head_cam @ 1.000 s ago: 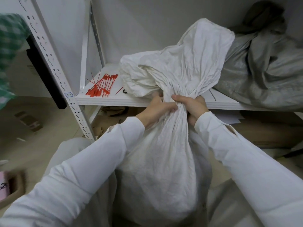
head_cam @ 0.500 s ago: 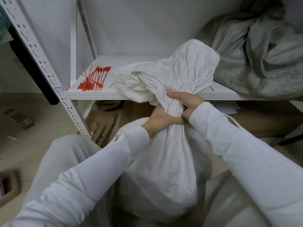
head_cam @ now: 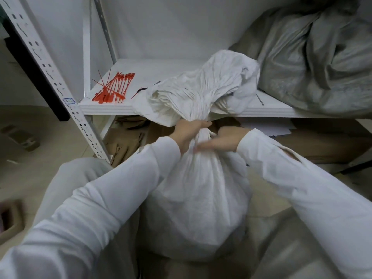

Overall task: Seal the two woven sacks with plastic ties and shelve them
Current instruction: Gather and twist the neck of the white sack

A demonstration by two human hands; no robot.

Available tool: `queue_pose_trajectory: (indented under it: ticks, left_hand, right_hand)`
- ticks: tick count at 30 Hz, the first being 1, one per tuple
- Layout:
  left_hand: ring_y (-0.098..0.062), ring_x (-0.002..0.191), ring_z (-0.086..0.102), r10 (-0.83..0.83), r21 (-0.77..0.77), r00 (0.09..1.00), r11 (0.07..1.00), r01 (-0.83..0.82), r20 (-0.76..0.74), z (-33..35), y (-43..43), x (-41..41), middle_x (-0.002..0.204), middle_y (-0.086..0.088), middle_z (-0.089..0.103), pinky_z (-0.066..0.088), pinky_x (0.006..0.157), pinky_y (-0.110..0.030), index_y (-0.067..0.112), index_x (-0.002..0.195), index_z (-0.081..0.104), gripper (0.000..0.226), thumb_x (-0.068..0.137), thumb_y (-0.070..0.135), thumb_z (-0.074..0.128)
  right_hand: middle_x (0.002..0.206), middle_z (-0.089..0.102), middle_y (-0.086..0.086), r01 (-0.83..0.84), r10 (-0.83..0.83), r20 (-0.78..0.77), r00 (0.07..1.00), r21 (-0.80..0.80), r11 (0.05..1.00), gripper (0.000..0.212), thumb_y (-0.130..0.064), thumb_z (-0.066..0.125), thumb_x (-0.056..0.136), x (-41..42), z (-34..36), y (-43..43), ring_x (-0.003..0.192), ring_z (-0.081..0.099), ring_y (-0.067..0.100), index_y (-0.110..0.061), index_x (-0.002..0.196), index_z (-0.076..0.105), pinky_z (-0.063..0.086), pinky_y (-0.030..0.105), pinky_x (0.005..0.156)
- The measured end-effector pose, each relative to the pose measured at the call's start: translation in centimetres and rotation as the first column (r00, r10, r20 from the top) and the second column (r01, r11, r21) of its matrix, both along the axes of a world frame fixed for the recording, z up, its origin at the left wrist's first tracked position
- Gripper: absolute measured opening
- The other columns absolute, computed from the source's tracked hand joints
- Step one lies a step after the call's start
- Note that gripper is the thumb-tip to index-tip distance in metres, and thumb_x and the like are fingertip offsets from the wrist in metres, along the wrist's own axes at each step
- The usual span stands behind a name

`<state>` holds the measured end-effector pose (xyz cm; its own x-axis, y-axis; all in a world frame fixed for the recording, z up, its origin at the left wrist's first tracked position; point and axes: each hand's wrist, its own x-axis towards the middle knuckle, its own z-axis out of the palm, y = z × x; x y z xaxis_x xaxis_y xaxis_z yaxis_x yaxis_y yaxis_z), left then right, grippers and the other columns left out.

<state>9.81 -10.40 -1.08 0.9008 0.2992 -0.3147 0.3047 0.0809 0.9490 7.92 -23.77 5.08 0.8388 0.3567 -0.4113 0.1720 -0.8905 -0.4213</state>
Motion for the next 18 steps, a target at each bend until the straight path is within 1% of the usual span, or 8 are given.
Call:
queue_pose_trajectory:
  ticks: [1, 3, 6, 9, 11, 13, 16, 18]
  left_hand:
    - [-0.022, 0.091, 0.066, 0.038, -0.006, 0.999, 0.999, -0.038, 0.014, 0.3, -0.1, 0.1, 0.095, -0.005, 0.072, 0.056, 0.082, -0.030, 0.005, 0.107, 0.062, 0.033, 0.078, 0.011, 0.075]
    - [-0.022, 0.098, 0.065, 0.065, 0.004, 0.996, 0.998, -0.066, 0.052, 1.0, -0.5, -0.1, 0.108, -0.006, 0.068, 0.054, 0.090, -0.036, 0.006, 0.116, 0.062, 0.050, 0.071, 0.012, 0.081]
    - [-0.025, 0.101, 0.064, 0.100, -0.017, 0.995, 0.995, -0.100, 0.005, 1.5, -1.9, -0.4, 0.113, -0.008, 0.066, 0.053, 0.093, -0.040, 0.004, 0.120, 0.060, 0.065, 0.061, 0.018, 0.083]
    - [-0.027, 0.095, 0.067, 0.109, -0.034, 0.994, 0.993, -0.110, -0.032, 2.2, -2.7, -0.6, 0.105, -0.012, 0.069, 0.055, 0.091, -0.041, 0.002, 0.115, 0.063, 0.053, 0.067, 0.018, 0.081]
    - [-0.027, 0.091, 0.069, 0.092, -0.009, 0.994, 0.996, -0.093, -0.051, 2.8, -2.8, -1.0, 0.098, -0.013, 0.071, 0.056, 0.089, -0.041, 0.001, 0.105, 0.067, 0.041, 0.070, 0.019, 0.080]
    - [-0.023, 0.086, 0.070, 0.065, 0.093, 0.998, 0.994, -0.063, -0.012, 3.3, -2.7, -1.3, 0.090, -0.010, 0.072, 0.057, 0.086, -0.038, 0.004, 0.092, 0.068, 0.029, 0.070, 0.019, 0.080]
    - [-0.007, 0.077, 0.064, -0.050, 0.431, 0.990, 0.902, -0.012, 0.133, 4.3, -2.2, -2.0, 0.079, 0.008, 0.067, 0.056, 0.078, -0.029, 0.021, 0.075, 0.062, 0.018, 0.069, 0.020, 0.079]
    - [-0.009, 0.083, 0.063, -0.166, 0.610, 0.970, 0.792, 0.025, 0.176, 5.0, -2.0, -2.5, 0.085, 0.008, 0.068, 0.054, 0.080, -0.030, 0.022, 0.078, 0.064, 0.016, 0.070, 0.025, 0.078]
  right_hand:
    - [0.107, 0.058, 0.001, -0.066, 0.055, -0.081, 0.995, -0.139, 0.988, 0.083, -0.069, 0.068, 0.069, -0.6, -0.3, -0.3, 0.077, 0.056, 0.019, -0.021, 0.133, 0.048, 0.043, 0.023, 0.052]
    - [0.105, 0.057, 0.006, -0.038, 0.004, -0.235, 0.972, -0.141, 0.989, 0.091, -0.076, 0.070, 0.059, -1.3, -1.5, -0.1, 0.077, 0.063, 0.026, -0.021, 0.127, 0.045, 0.052, 0.027, 0.054]
    - [0.123, 0.060, 0.006, 0.049, -0.040, -0.104, 0.994, 0.082, 0.995, 0.116, -0.087, 0.064, 0.038, -0.9, -4.3, 0.9, 0.104, 0.061, 0.026, -0.015, 0.128, 0.052, 0.053, 0.031, 0.070]
    - [0.134, 0.055, -0.001, 0.118, -0.121, -0.006, 0.993, 0.273, 0.955, 0.140, -0.086, 0.067, 0.021, 0.0, -6.3, 1.4, 0.122, 0.052, 0.020, -0.017, 0.141, 0.042, 0.046, 0.034, 0.098]
    - [0.123, 0.059, -0.004, 0.099, -0.122, 0.061, 0.991, 0.296, 0.950, 0.118, -0.072, 0.073, 0.032, 0.3, -6.1, 0.9, 0.115, 0.056, 0.018, -0.018, 0.133, 0.049, 0.047, 0.031, 0.092]
    - [0.108, 0.060, -0.002, 0.051, -0.087, 0.122, 0.989, 0.271, 0.961, 0.074, -0.046, 0.080, 0.056, 1.1, -5.6, 0.2, 0.103, 0.059, 0.019, -0.013, 0.119, 0.057, 0.046, 0.027, 0.080]
    - [0.089, 0.053, 0.002, -0.050, -0.001, 0.190, 0.982, 0.264, 0.963, 0.024, -0.013, 0.072, 0.076, 2.0, -4.5, -0.8, 0.082, 0.053, 0.019, -0.012, 0.092, 0.055, 0.038, 0.025, 0.067]
    - [0.072, 0.046, -0.002, -0.103, 0.049, 0.212, 0.976, 0.250, 0.963, 0.024, -0.002, 0.062, 0.080, 2.4, -4.0, -1.2, 0.065, 0.045, 0.011, -0.017, 0.072, 0.046, 0.035, 0.021, 0.058]
